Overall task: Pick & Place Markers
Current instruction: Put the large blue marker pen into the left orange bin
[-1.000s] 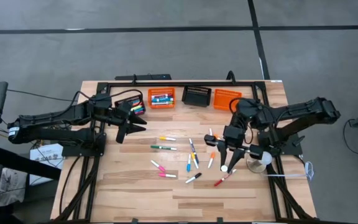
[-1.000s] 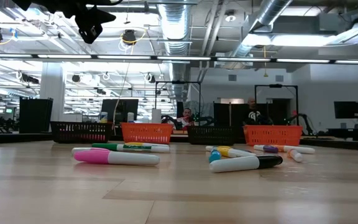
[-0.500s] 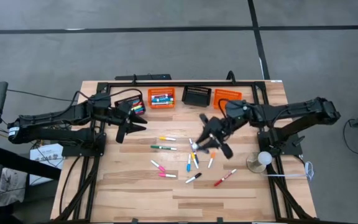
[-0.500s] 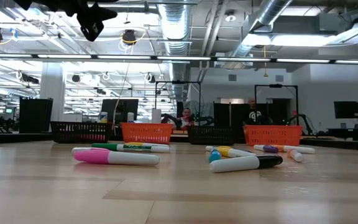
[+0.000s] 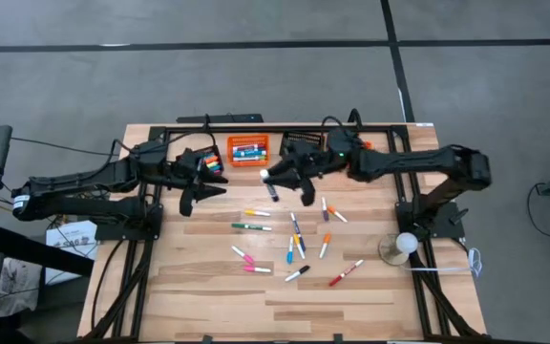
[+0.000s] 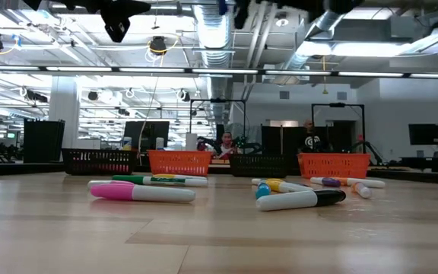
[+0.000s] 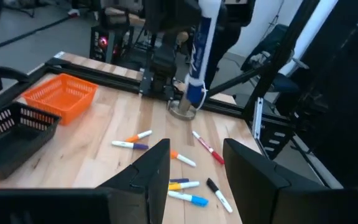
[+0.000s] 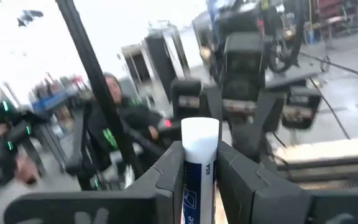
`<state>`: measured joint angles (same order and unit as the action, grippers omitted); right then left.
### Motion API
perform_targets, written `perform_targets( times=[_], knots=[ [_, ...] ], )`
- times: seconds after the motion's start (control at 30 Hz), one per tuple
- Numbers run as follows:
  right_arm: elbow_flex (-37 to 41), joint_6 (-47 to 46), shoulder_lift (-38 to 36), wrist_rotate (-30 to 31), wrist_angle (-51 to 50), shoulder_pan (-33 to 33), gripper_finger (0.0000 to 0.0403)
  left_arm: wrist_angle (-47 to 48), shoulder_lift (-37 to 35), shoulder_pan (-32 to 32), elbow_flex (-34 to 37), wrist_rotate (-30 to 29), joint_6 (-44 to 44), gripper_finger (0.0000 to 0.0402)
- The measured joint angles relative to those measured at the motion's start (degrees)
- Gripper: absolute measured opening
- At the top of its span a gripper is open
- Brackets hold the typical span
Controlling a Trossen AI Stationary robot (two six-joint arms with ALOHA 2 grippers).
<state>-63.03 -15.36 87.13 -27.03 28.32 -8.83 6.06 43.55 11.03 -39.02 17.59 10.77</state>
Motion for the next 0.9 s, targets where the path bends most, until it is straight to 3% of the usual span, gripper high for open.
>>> perform_targets(
  times=[0.17, 0.47, 0.9],
  knots=[
    [-4.98, -4.23, 8.05, -1.64, 7.92, -1.14, 0.0066, -2.33, 0.11, 0.0, -0.01, -3.92, -3.17, 0.0148],
    [-18.59, -4.25, 19.19, -4.41, 6.64, -1.88, 0.0066, -3.85, 0.76, 0.0, 0.02, -4.09, -4.73, 0.0148],
    [-22.79, -2.68, 22.08, -3.7, 4.0, -2.83, 0.0066, -5.63, 6.21, -0.02, 0.02, -4.03, -4.95, 0.0148]
  ],
)
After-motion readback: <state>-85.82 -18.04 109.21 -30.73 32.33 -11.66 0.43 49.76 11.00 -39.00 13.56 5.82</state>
